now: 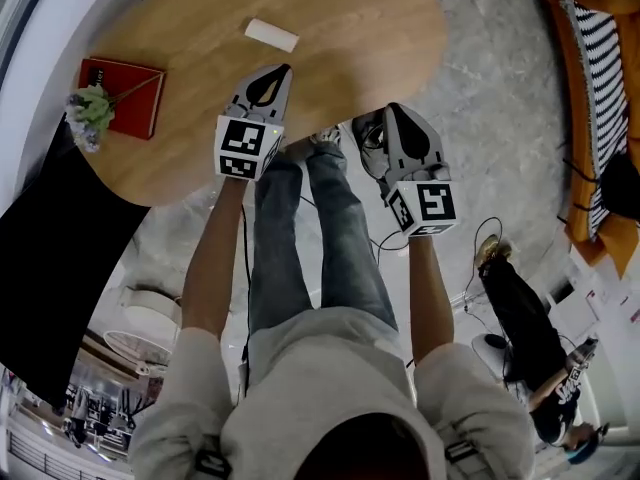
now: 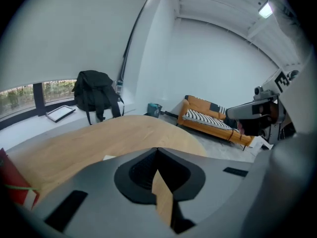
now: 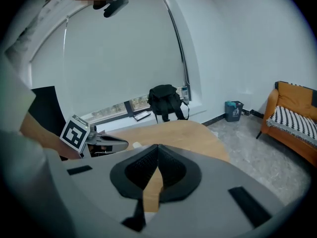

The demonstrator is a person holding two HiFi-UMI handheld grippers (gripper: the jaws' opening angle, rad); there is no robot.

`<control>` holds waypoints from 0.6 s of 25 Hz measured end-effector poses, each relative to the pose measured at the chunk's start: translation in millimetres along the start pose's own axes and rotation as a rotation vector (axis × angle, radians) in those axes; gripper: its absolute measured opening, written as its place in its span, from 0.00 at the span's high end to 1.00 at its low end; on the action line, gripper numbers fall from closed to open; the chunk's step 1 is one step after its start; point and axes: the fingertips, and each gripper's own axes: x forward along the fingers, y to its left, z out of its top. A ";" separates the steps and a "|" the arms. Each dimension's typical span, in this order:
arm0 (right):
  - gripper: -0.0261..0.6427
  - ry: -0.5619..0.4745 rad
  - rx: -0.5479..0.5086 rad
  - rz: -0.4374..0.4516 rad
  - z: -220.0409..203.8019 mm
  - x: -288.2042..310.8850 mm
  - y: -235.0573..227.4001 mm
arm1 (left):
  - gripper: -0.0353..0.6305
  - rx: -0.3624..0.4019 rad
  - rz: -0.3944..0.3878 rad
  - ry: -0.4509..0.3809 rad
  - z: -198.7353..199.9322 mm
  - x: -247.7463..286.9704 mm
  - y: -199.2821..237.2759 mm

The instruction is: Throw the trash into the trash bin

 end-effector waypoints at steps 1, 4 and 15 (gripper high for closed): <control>0.92 0.005 -0.007 0.010 0.7 4.7 3.9 | 0.92 -0.010 0.014 -0.005 -1.4 -2.8 8.0; 0.92 0.020 -0.025 0.034 3.2 17.2 10.6 | 0.92 -0.017 0.041 -0.002 -6.0 -5.9 24.0; 0.92 0.045 -0.036 0.057 12.3 47.3 11.0 | 0.92 0.005 0.041 0.077 -20.3 10.7 57.6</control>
